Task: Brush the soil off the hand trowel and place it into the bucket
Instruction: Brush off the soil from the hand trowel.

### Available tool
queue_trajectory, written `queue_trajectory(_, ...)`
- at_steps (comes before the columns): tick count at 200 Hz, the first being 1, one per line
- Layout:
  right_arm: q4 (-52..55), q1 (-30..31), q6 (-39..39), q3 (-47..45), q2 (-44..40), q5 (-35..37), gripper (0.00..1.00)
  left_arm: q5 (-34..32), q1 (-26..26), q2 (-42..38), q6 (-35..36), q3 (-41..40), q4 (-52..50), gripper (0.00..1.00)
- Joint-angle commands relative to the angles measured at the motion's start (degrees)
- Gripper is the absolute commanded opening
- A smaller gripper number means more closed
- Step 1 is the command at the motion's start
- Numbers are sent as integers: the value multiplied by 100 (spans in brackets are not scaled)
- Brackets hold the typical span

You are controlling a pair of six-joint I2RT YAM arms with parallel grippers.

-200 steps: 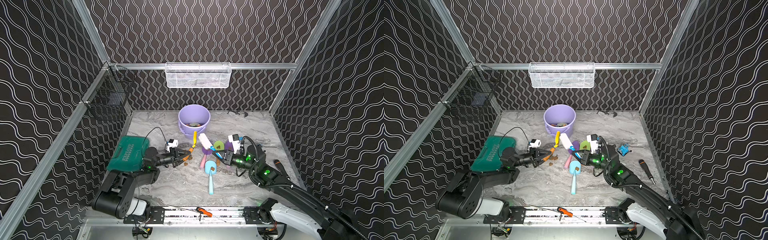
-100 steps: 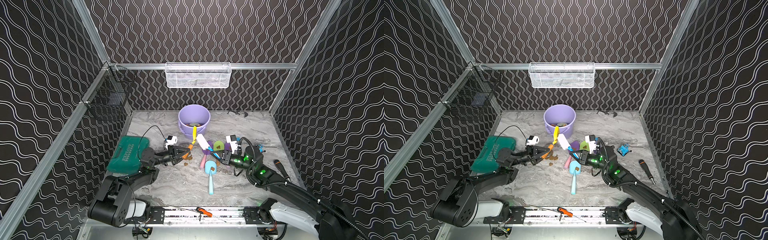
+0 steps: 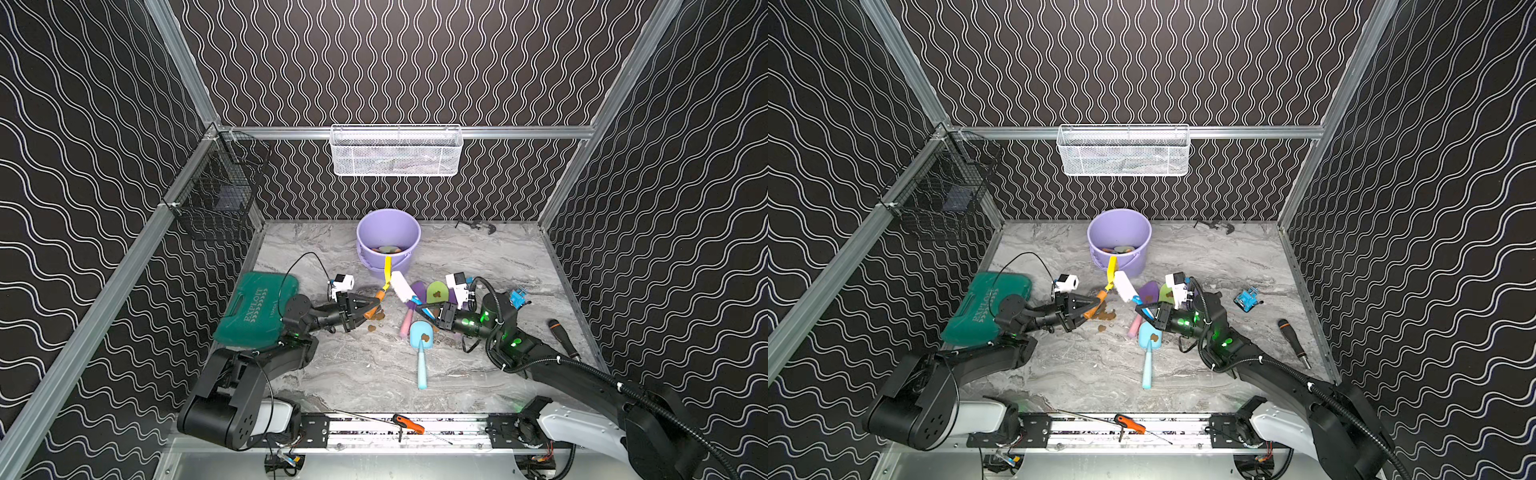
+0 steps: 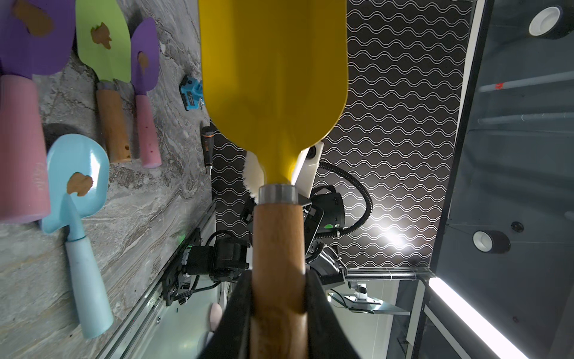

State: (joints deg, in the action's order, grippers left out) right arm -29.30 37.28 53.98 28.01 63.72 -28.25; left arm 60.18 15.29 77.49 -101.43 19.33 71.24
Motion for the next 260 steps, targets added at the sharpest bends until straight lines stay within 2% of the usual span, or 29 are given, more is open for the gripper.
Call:
queue_trajectory(1, 256, 25, -134, -79, -4, 21, 0, 38, -8, 61, 290, -21, 232, 0)
queue_trajectory(48, 713, 10, -352, 2, -7, 274, 0, 99, -23, 44, 548, 84, -135, 0)
queue_trajectory(74, 966, -1, -465, 267, -52, 282, 0, 152, -76, -264, 1229, 191, -1323, 0)
queue_trajectory(82, 979, -1, -466, 297, -67, 274, 0, 143, -95, -447, 1656, 270, -2053, 0)
queue_trajectory(89, 1044, -8, -495, 331, -95, 322, 0, 145, -93, -636, 2278, 446, -3108, 0)
queue_trajectory(101, 1150, -10, -531, 365, -107, 421, 0, -23, -96, -1000, 3816, 951, -5510, 0)
queue_trajectory(114, 895, -6, -441, 341, 129, 279, 0, -653, -94, -1197, 5505, 1676, -7882, 0)
queue_trajectory(121, 869, -10, -427, 405, 309, 156, 0, -985, -96, -1218, 6100, 1984, -8730, 0)
queue_trajectory(131, 997, -10, -475, 525, 515, 94, 0, -1372, -94, -1245, 6565, 2282, -9415, 0)
queue_trajectory(158, 610, -10, -293, 504, 675, -47, 0, -2028, -95, -1339, 6897, 2481, -10021, 0)
queue_trajectory(190, 2048, -26, -987, 1138, 194, 619, 0, -3618, -79, -1446, 7367, 2700, -10961, 0)
queue_trajectory(203, 2774, -19, -1384, 1570, 8, 912, 0, -4044, -10, -1316, 7810, 2945, -11457, 0)
queue_trajectory(216, 3392, -2, -1715, 2023, -52, 1069, 0, -4470, 286, -1303, 7911, 3069, -11599, 0)
queue_trajectory(242, 4335, 167, -2275, 2816, 117, 1509, 0, -5649, 1222, -1166, 7900, 3454, -11826, 0)
queue_trajectory(260, 4625, 360, -2408, 3233, 470, 1525, 0, -5985, 1589, -1013, 7953, 3646, -11895, 0)
